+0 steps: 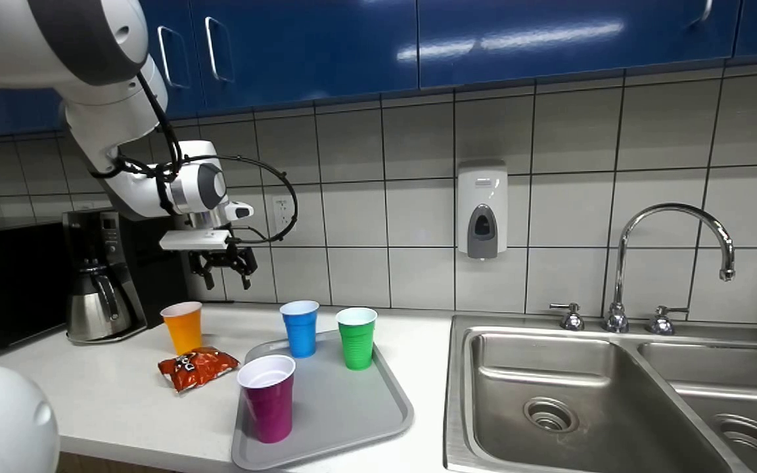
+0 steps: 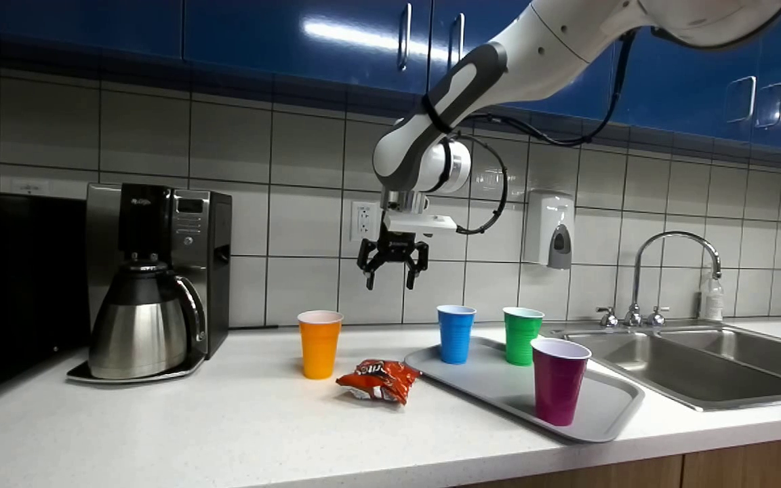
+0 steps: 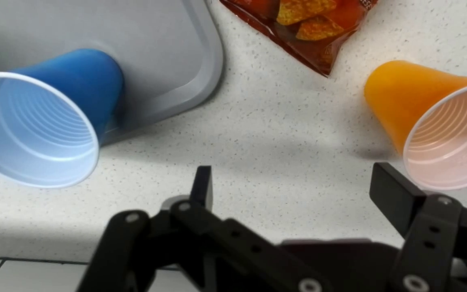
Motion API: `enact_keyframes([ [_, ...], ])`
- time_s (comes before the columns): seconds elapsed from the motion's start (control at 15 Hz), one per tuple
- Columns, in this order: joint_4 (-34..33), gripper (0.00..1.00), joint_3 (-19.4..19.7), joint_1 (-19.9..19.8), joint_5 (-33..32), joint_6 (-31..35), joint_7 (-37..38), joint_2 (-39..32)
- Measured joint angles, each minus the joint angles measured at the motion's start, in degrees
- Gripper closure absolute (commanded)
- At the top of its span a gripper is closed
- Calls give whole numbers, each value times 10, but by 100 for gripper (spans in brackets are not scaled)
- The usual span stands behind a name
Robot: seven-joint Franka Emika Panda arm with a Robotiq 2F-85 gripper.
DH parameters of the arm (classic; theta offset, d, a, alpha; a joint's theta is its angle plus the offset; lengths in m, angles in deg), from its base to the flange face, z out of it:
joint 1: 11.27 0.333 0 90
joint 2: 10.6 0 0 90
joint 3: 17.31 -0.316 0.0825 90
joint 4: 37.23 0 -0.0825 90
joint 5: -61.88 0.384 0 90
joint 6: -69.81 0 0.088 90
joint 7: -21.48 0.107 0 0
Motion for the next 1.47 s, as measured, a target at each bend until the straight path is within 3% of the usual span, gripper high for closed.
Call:
enact_keyframes([
  [1.47,-25,0,-30,22,0,38,-4,-51],
])
